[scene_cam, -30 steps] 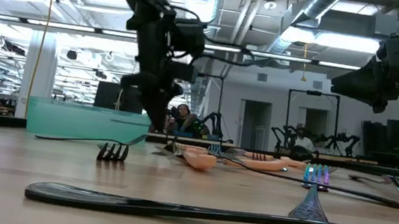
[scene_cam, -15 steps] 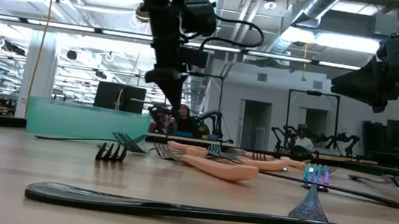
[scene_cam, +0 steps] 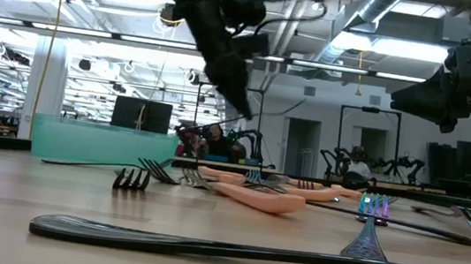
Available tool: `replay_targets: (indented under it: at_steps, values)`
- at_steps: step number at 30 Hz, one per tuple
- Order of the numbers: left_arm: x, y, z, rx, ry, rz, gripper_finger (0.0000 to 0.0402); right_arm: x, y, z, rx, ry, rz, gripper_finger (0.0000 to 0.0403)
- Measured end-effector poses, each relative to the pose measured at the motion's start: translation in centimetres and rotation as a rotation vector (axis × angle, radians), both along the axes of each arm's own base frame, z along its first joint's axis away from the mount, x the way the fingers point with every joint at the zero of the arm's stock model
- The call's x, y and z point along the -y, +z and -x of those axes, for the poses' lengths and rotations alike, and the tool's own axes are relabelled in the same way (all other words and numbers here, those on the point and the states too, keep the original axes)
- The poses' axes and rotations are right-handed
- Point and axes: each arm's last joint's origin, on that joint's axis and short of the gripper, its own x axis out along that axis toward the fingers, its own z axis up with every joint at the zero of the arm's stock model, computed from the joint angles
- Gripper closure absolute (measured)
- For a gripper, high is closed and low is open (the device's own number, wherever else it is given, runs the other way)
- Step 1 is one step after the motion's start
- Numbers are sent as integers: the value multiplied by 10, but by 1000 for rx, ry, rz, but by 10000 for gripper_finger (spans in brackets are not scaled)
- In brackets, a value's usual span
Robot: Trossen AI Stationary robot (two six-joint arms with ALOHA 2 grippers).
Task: Sort silverware by color (type)
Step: Put the black fork into the orange bin
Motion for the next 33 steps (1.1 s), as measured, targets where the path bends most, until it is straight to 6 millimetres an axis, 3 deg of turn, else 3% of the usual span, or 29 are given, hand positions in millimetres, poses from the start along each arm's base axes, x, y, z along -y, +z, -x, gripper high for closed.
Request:
replay_targets:
  at_steps: [7, 14, 26, 29, 33]
  values:
    - [32, 18, -24, 277, -187, 106, 401, 0, 0, 0, 1, 0, 0, 248]
    - [61, 46, -48, 631, -171, 180, 401, 0, 0, 0, 0, -1, 0, 248]
    - [120, 78, -56, 965, -210, 312, 401, 0, 0, 0, 0, -3, 1, 248]
    - [130, 78, -61, 1051, -240, 313, 401, 0, 0, 0, 0, -3, 1, 248]
    - [133, 63, -79, 1103, -231, 368, 401, 0, 0, 0, 0, -4, 1, 248]
